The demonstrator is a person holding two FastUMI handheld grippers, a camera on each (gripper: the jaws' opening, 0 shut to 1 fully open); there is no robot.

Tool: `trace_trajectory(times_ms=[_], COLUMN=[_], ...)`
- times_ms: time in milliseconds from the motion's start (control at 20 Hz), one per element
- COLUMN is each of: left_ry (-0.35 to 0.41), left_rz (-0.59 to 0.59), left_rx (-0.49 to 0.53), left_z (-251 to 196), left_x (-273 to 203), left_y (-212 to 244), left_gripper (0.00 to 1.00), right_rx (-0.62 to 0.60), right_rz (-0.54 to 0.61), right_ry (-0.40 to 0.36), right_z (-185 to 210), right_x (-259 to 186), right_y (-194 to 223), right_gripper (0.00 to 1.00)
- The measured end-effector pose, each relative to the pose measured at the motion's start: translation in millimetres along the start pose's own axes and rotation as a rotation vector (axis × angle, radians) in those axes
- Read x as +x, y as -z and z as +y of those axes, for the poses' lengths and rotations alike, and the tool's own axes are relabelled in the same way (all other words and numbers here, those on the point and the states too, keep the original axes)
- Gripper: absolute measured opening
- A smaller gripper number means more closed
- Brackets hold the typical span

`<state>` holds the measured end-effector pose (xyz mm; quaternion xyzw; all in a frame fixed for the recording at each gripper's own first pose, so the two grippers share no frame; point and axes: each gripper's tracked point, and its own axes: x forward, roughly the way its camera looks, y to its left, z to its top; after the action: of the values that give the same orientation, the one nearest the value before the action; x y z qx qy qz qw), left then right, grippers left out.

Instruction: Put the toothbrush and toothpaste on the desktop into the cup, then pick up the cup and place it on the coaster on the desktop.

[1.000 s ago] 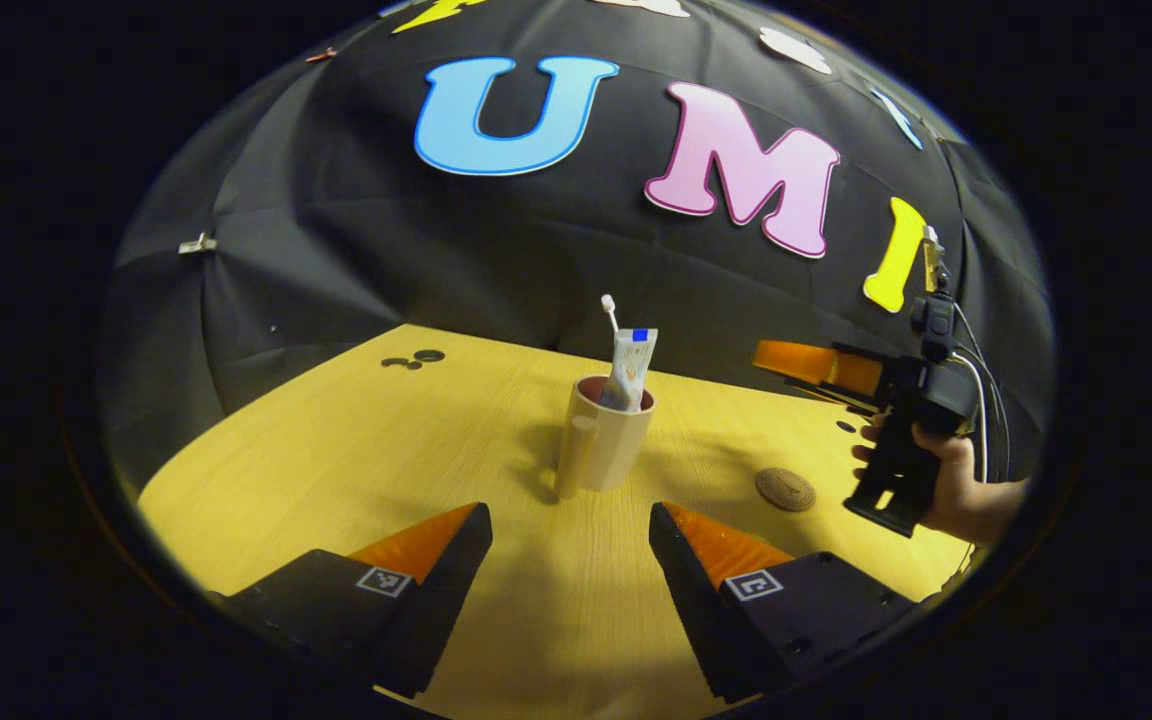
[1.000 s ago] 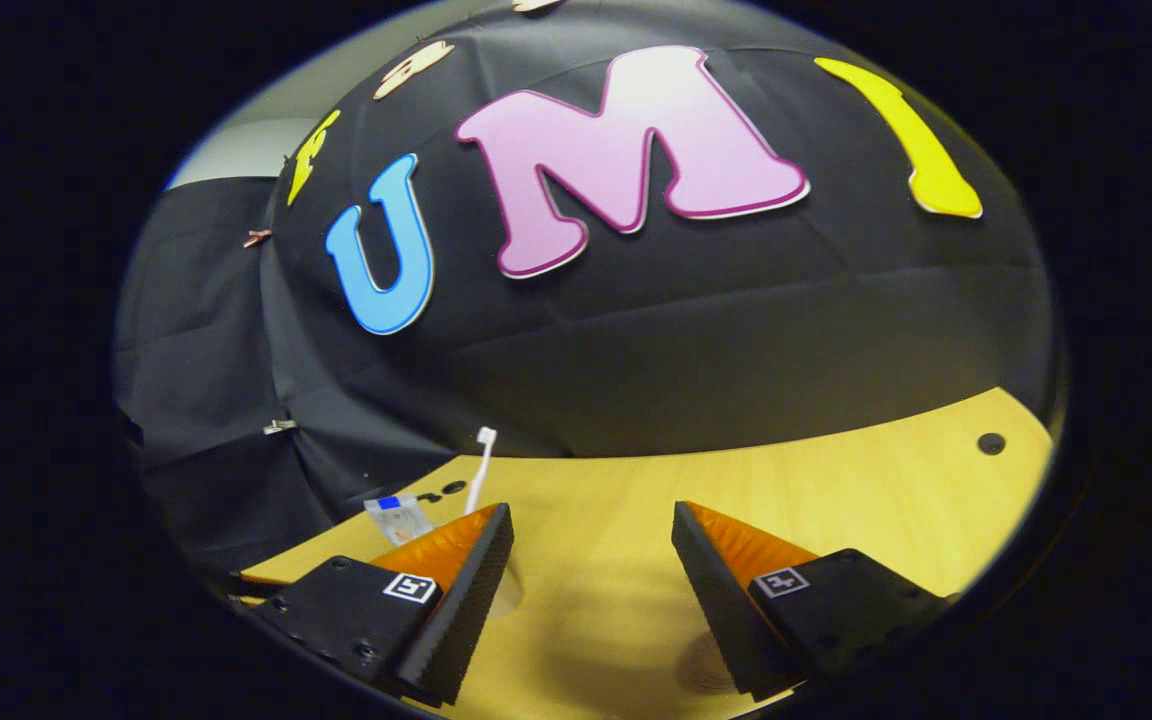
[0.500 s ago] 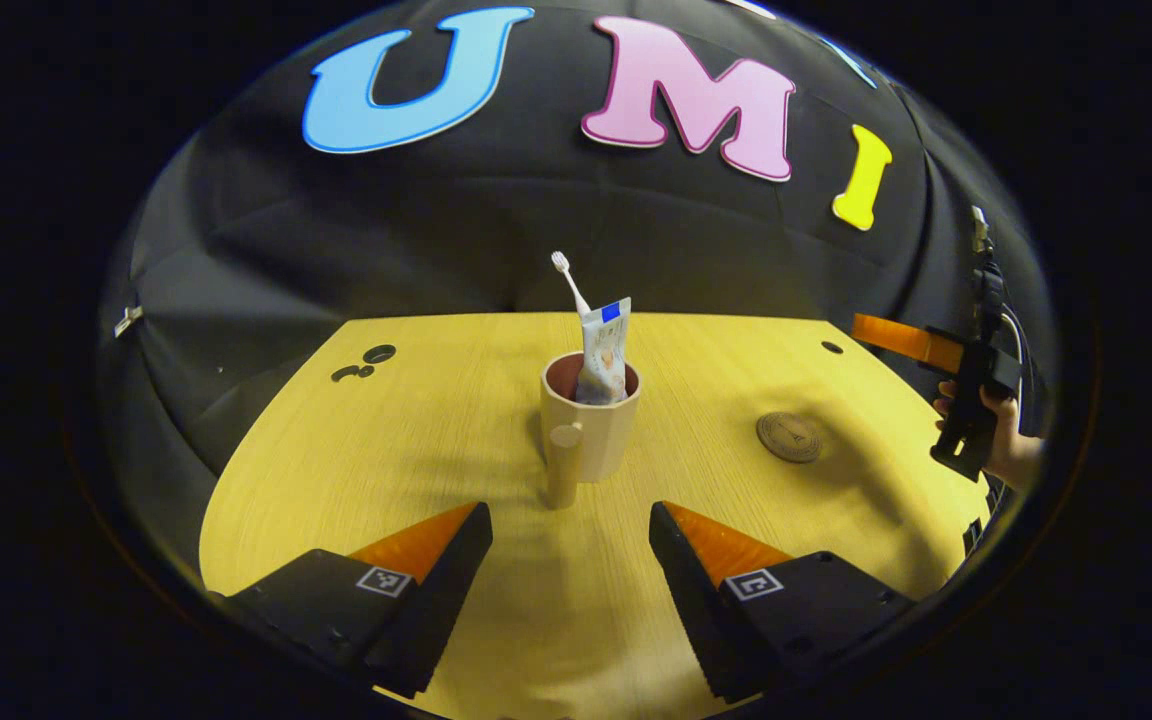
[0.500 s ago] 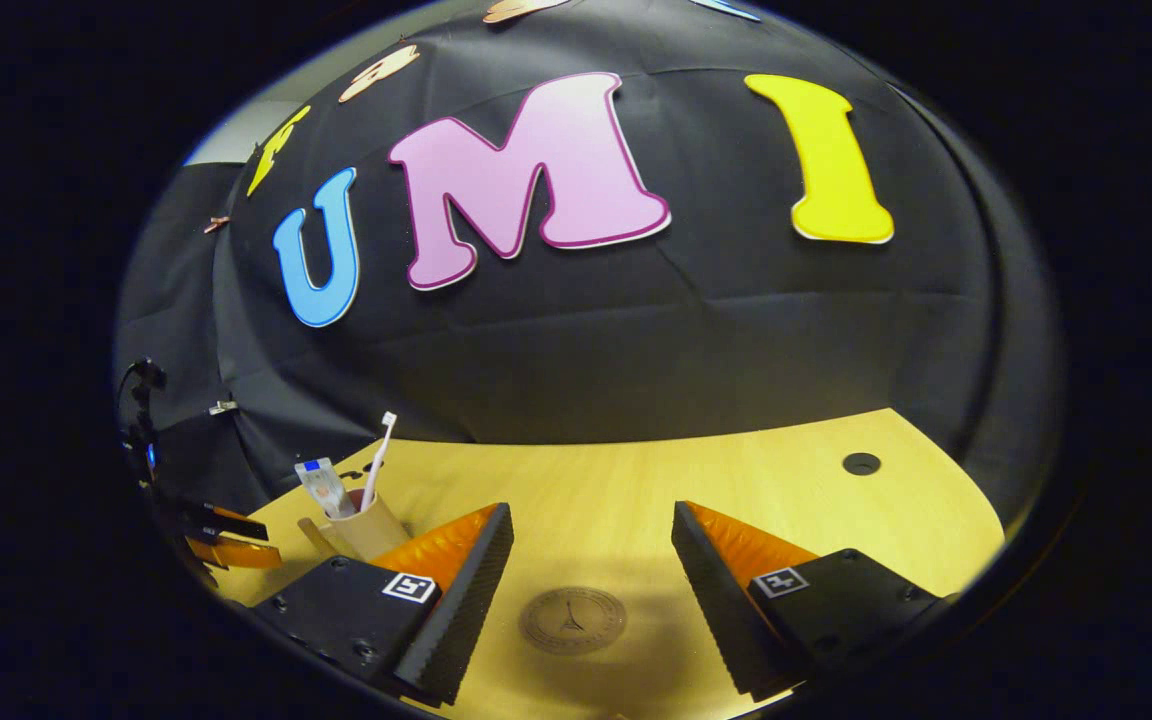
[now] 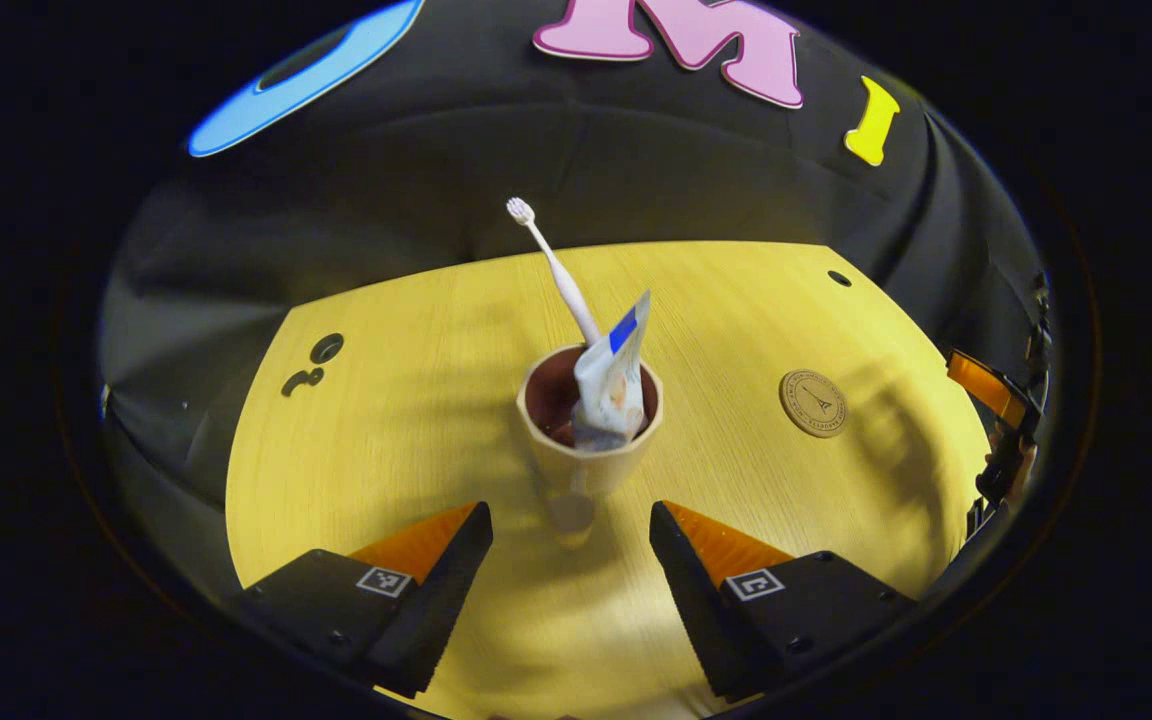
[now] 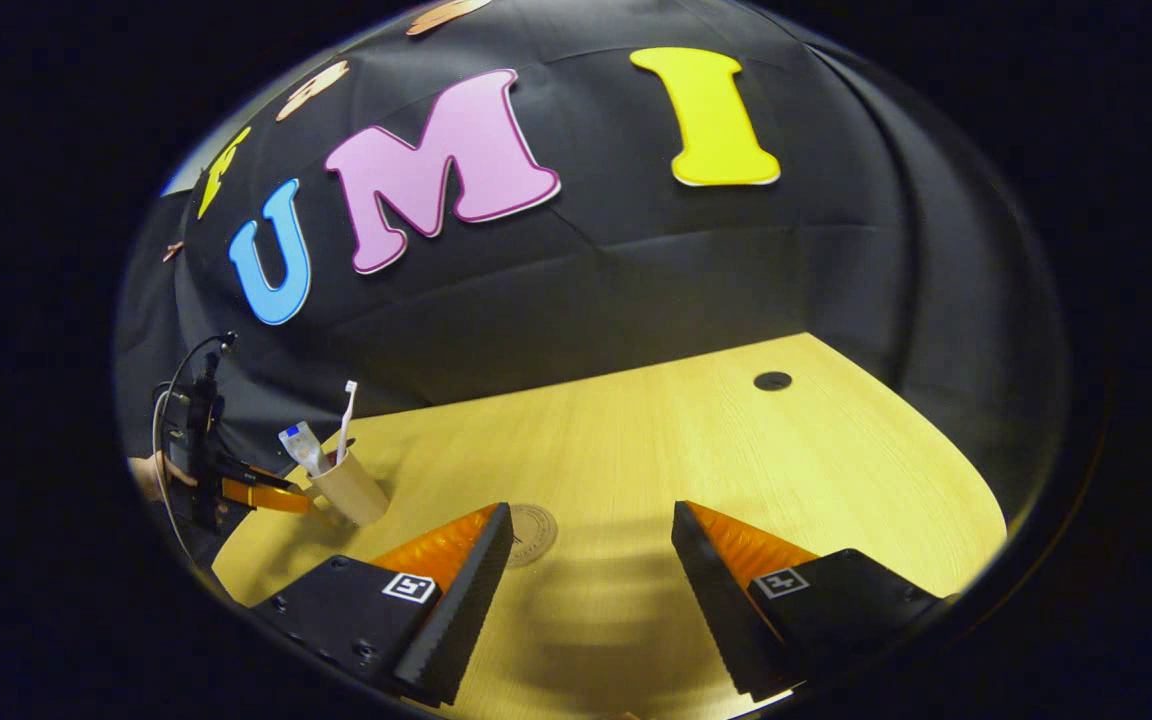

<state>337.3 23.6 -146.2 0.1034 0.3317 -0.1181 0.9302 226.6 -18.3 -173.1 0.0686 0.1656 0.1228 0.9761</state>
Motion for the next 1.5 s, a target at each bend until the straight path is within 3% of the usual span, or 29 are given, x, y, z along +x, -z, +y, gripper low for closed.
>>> trace_trajectory(times_ms=[200, 400, 550, 700, 800, 850, 950, 1100, 1150, 1200, 1350, 1400, 1450, 1500], left_ry=[0.002, 0.023, 0.018, 0.027, 0.033, 0.029, 0.016, 0.022, 0.023, 0.018, 0.034, 0.036, 0.036, 0.036], left_rz=[0.092, 0.142, 0.155, 0.185, 0.207, 0.207, 0.21, 0.201, 0.189, 0.181, 0.162, 0.153, 0.137, 0.122], left_rx=[0.086, 0.08, 0.04, 0.021, -0.004, -0.018, -0.029, -0.038, -0.035, -0.031, -0.049, -0.051, -0.041, -0.025], left_z=[-1, -6, -5, -6, -8, -10, -16, -28, -27, -26, -46, -50, -53, -55], left_x=[26, 45, 50, 48, 49, 52, 51, 48, 49, 50, 49, 47, 44, 41], left_y=[1, 4, 5, 10, 18, 19, 18, 16, 16, 16, 17, 14, 9, 4], left_gripper=[0.98, 0.96, 0.78, 0.76, 0.64, 0.48, 0.27, 0.34, 0.29, 0.34, 0.24, 0.24, 0.33, 0.28], right_rx=[0.027, 0.053, 0.089, 0.106, 0.123, 0.123, 0.111, 0.097, 0.087, 0.073, 0.046, 0.044, 0.044, 0.043], right_rz=[0.037, 0.048, 0.062, 0.084, 0.098, 0.101, 0.104, 0.111, 0.11, 0.107, 0.099, 0.1, 0.1, 0.1], right_ry=[0.038, 0.09, 0.104, 0.096, 0.089, 0.088, 0.091, 0.085, 0.085, 0.084, 0.08, 0.079, 0.077, 0.077], right_z=[-24, -42, -47, -48, -49, -49, -50, -45, -44, -43, -40, -39, -39, -38], right_x=[-13, -21, -29, -31, -34, -36, -39, -48, -52, -55, -64, -65, -67, -68], right_y=[11, 21, 28, 33, 34, 34, 29, 19, 14, 10, 1, 0, 0, 0], right_gripper=[0.98, 0.98, 0.98, 0.98, 0.98, 0.98, 0.98, 0.98, 0.98, 0.98, 0.98, 0.98, 0.98, 0.98])
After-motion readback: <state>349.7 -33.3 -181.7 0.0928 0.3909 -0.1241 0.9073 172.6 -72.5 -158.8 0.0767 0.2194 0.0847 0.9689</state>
